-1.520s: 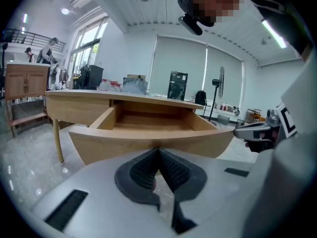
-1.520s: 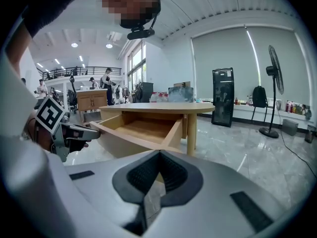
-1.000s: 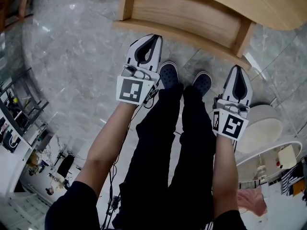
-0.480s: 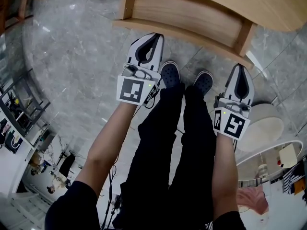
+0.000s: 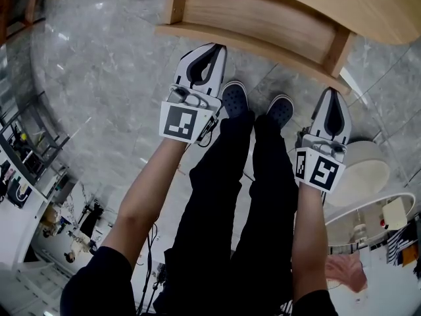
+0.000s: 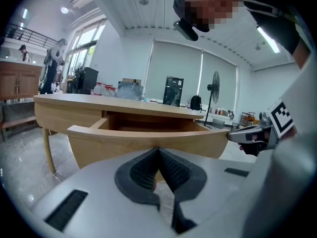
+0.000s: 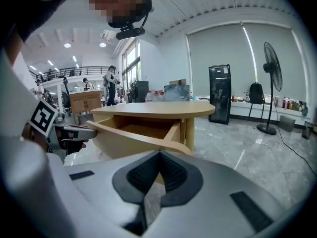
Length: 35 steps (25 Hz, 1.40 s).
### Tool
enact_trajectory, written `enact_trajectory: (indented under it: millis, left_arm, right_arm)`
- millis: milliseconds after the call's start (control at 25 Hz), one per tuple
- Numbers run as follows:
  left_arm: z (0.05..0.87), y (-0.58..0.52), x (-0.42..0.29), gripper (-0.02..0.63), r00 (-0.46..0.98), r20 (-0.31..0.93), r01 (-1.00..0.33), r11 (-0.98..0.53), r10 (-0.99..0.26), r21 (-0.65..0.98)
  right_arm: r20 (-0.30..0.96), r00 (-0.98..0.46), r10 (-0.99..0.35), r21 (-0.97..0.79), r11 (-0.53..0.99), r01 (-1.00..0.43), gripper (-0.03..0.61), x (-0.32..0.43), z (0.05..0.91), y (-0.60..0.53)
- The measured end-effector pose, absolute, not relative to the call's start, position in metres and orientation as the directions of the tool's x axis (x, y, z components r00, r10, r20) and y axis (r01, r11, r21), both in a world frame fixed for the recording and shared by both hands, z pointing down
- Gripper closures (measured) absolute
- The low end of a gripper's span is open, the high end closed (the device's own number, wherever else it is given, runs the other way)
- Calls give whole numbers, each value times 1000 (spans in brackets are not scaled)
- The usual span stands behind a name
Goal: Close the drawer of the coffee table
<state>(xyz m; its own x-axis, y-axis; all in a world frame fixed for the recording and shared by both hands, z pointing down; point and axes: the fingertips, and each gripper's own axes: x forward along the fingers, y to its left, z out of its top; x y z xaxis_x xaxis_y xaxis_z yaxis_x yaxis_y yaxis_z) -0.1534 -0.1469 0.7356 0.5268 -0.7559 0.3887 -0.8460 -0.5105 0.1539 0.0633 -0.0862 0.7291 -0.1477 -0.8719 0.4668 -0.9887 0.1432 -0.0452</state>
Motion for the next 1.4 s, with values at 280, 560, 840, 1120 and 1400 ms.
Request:
enact_trajectory:
  millis: [280, 560, 840, 1120, 1400]
  left_arm:
    - [735, -163, -149, 589, 529, 376, -845, -513, -761, 151]
    - [737, -176, -146, 588, 529, 384, -844, -517, -757, 144]
    - [736, -197, -143, 588, 540, 373, -838, -524, -755, 152]
    - [736, -203, -141, 589, 546, 371, -833, -535, -751, 142]
    - [737, -205, -140, 589, 533, 381, -841, -521, -755, 143]
  right_arm:
    - [459, -141, -877, -53, 132, -990, 551, 67, 730, -101]
    - [458, -141, -878, -46, 135, -990, 551, 71, 730, -115]
    - [450, -129, -884, -42, 124, -991, 551, 75, 728, -137]
    - [446, -120, -887, -36, 115, -993, 551, 77, 728, -143]
    - [446, -116, -887, -40, 110, -993, 551, 78, 729, -145]
